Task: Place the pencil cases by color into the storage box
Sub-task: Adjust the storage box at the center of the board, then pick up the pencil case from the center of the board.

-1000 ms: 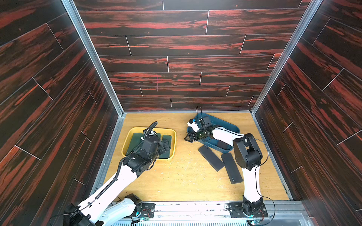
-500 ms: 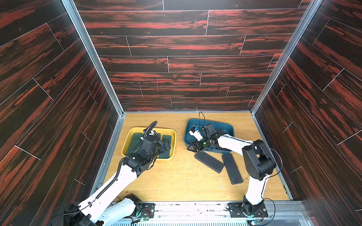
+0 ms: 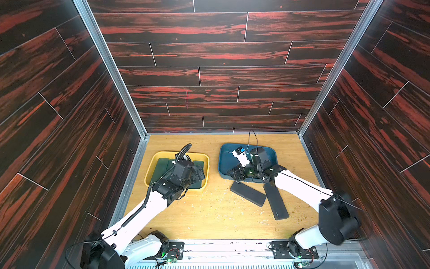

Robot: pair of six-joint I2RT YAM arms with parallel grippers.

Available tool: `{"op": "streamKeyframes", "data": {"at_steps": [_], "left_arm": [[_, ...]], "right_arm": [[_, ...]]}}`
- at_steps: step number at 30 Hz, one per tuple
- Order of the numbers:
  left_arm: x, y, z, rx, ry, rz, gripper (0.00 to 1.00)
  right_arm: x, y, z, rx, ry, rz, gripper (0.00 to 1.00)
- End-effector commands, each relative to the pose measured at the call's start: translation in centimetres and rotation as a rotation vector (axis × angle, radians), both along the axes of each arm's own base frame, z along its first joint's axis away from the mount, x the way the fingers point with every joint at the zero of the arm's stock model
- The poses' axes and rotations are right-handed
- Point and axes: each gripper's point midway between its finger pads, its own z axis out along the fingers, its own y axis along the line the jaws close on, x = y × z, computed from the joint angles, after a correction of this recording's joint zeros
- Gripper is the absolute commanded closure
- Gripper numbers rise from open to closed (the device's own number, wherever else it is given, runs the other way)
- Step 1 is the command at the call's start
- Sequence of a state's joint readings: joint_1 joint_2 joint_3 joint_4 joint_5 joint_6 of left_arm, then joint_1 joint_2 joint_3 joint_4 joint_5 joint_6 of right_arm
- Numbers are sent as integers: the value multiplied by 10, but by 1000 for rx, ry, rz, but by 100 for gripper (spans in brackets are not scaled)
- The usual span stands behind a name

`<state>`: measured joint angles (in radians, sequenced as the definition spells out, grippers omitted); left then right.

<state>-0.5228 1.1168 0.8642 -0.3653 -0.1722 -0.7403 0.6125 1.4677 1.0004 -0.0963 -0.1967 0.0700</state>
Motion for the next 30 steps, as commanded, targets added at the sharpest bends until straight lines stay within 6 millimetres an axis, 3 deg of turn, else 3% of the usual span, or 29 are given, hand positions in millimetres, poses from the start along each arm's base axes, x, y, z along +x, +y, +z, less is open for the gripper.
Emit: {"op": "streamKeyframes", "data": {"at_steps": [1,12,18,30], "left_arm": [[6,-10,6,-20,-13,-43,4],[12,-18,-2,39,15,-101,5],[16,-26,-6,90,-5,-150,6],[13,-48,2,200,-129,-296,6]], "right_arm": [[-13,-9,-1,-72,-59,-53,18],[-77,-27,-18,-210,-69,-44,18],[-90,-40,-37,-276,-34,-49,17],[-106,-41,-74,-361,-15,-25,17]]}}
